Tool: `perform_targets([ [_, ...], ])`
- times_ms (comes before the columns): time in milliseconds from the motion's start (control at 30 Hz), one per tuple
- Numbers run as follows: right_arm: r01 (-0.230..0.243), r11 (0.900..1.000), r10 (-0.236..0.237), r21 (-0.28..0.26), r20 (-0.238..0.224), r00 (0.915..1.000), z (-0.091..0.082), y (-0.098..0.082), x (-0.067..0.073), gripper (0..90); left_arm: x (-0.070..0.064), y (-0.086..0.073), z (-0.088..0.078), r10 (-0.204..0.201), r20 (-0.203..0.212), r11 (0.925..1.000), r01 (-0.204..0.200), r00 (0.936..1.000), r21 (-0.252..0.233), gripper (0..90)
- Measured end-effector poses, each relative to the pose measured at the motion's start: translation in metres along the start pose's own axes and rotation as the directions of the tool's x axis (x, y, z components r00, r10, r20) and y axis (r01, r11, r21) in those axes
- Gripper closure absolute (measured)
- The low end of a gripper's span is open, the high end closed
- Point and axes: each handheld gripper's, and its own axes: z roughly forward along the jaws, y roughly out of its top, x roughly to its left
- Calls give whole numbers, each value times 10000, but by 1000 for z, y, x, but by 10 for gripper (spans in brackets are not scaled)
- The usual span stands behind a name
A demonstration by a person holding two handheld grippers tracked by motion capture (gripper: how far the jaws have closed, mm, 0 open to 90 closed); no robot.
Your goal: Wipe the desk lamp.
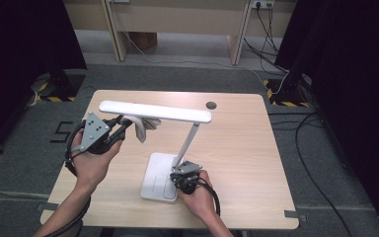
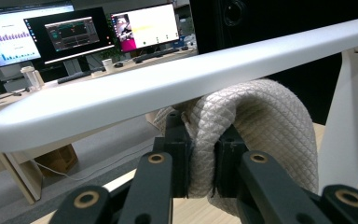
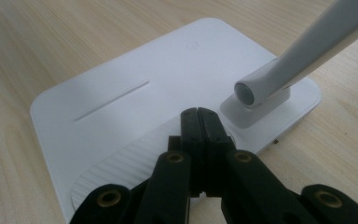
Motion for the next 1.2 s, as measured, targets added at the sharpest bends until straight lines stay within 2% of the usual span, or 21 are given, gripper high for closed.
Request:
perform_targets([
  [800, 0, 10000, 0, -28, 6, 10000, 0, 0, 0, 900, -20, 6, 15, -52, 391, 10000, 52, 9992, 1, 787],
  [967, 2, 10000, -2, -35, 9, 10000, 0, 0, 0, 900, -25, 7, 18, -46, 493, 10000, 48, 9988, -31, 787],
  [1000, 17, 10000, -17, -39, 5, 10000, 0, 0, 0, 900, -27, 7, 20, -143, 607, 9999, 145, 9981, -38, 786],
  [1067, 21, 10000, -21, -46, 5, 10000, 0, 0, 0, 900, -28, 8, 20, -14, 554, 10000, 16, 9985, -41, 786],
  [1167, 25, 10000, -25, -47, 1, 10000, 0, 0, 0, 900, -32, 8, 23, -104, 687, 9999, 107, 9976, -43, 787],
  [1200, 17, 10000, -17, -40, 1, 10000, 0, 0, 0, 900, -32, 8, 23, 6, 637, 10000, -3, 9980, -42, 786],
])
